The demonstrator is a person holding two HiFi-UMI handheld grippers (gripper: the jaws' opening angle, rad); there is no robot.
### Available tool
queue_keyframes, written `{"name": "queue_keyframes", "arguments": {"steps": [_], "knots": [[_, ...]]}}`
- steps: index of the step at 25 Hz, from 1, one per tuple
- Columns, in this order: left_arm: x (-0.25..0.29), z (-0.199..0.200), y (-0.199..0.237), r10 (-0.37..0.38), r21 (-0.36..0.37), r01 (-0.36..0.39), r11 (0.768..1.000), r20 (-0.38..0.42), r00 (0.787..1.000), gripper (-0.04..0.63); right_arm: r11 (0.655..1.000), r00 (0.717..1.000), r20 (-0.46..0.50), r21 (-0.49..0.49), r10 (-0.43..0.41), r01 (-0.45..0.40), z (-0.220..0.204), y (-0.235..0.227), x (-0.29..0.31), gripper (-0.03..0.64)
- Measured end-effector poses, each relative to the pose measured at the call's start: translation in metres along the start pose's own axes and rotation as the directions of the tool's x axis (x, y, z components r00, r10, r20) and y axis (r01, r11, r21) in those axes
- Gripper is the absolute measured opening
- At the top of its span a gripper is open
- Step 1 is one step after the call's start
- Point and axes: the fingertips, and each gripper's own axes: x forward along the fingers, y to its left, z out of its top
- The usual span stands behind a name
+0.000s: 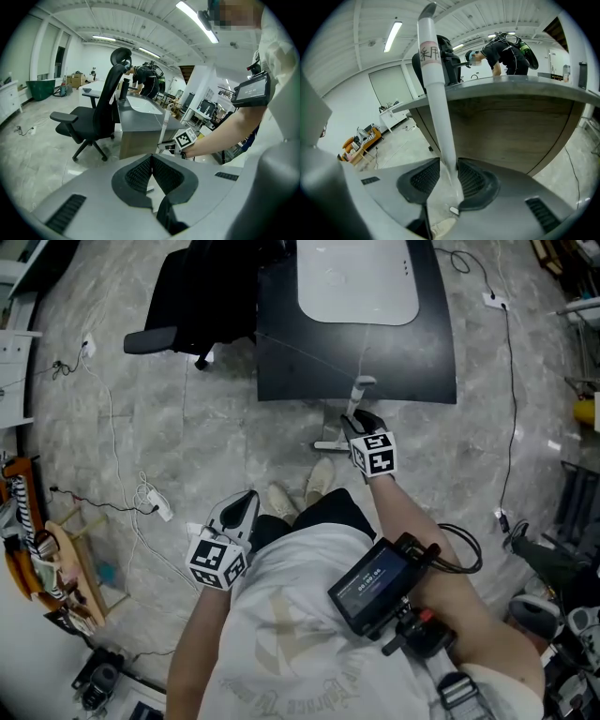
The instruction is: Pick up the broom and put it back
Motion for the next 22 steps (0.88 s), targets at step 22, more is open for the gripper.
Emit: {"name": "queue_keyframes", "arguments": {"steps": [22], "knots": [[-0.001,-0.003,-0.007,-0.014,0.019,0.014,1.000,0.003,1.000,0.012,0.994,1.000,-0.019,-0.110,-0.019,0.017,-0.013,-0.001,-0.019,0.092]]}}
